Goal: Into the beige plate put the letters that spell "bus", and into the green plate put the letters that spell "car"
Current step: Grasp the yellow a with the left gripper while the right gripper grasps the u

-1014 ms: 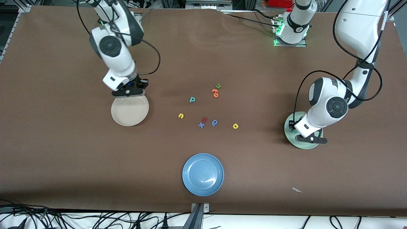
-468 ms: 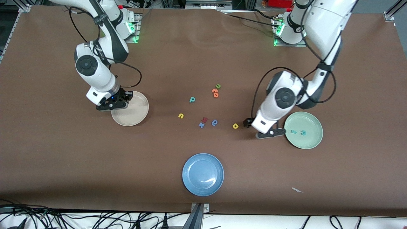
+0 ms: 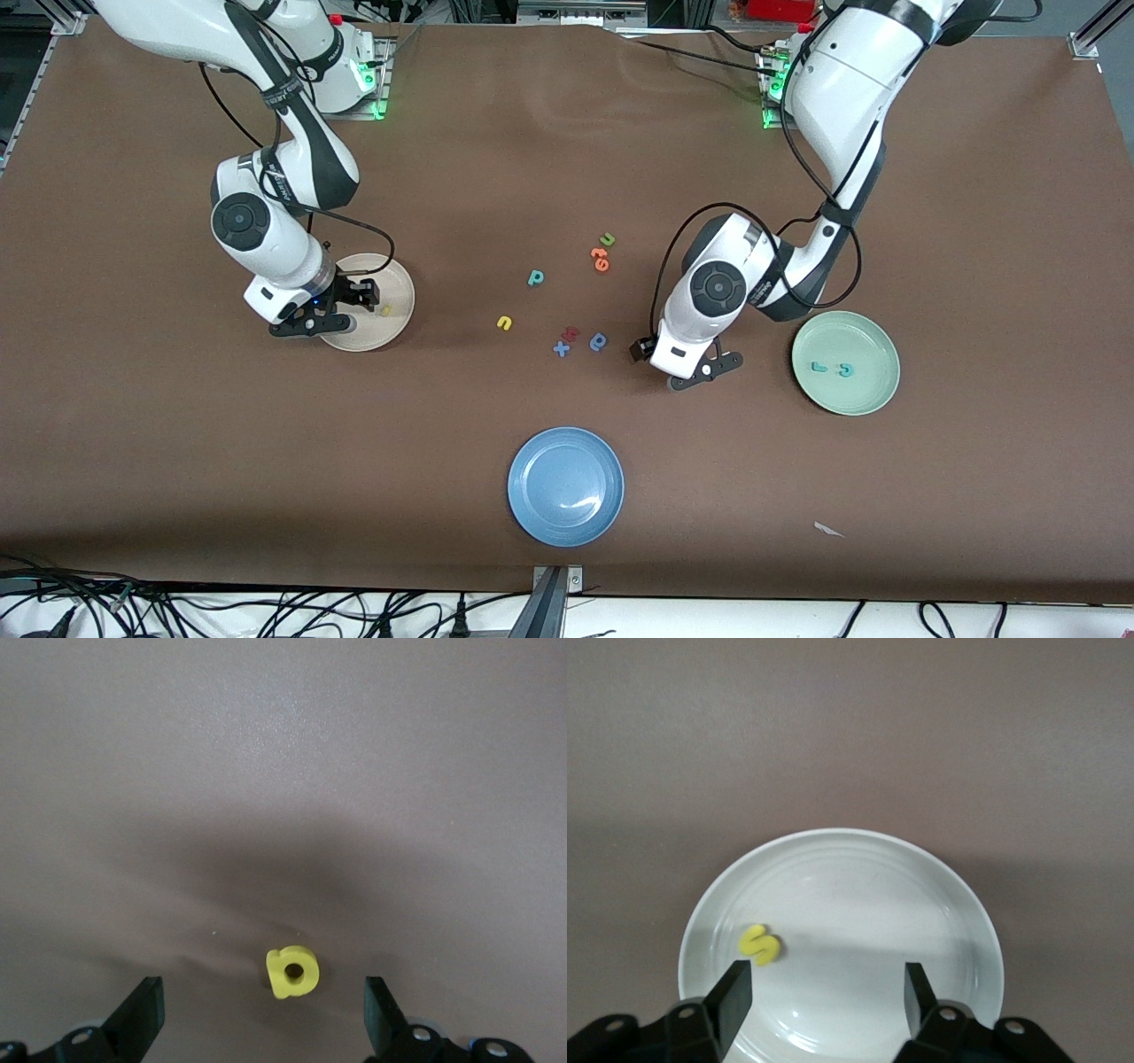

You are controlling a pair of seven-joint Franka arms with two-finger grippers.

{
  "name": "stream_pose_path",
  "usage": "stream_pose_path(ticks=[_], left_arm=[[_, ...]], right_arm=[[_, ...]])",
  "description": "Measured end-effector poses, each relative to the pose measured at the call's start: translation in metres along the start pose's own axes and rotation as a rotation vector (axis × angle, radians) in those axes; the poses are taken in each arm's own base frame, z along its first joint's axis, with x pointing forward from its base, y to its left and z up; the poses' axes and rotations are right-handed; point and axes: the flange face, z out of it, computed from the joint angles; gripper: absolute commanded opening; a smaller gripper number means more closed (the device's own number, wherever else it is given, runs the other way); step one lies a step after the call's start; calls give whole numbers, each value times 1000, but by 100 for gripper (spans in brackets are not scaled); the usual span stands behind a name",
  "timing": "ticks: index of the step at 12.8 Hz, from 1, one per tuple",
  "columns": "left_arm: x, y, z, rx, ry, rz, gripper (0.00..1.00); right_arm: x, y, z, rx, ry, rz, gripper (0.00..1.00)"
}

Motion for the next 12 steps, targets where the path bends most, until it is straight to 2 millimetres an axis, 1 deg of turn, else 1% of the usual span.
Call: stream_pose_path(ticks=[1,2,3,4,5,8,9,10,12], left_arm=[[2,0,5,6,-5,-12,93],[4,-1,9,9,-7,-22,89],[6,-1,13,12,-10,-27,86],[7,-1,16,13,-11,-31,80],[7,-1,17,13,-12,-36,76],[5,1,17,13,-12,-56,63],[2,3,17,14,-12,-60,63],[-1,5,18,15,-12,-69,63],[-5,8,20,18,-14,-81,57]], right_arm=[[5,-5,-9,-1,-3,33,79],[11,-15,-19,7,2,66,79],[15,-31,-28,27,10,99,79],[18,-52,-34,52,13,127,79],[19,-76,-35,71,11,156,79],[28,-138,-25,98,8,244,78],[34,-156,-18,105,7,272,78],[40,-171,-11,110,5,296,78],[48,-195,11,106,-2,335,77]])
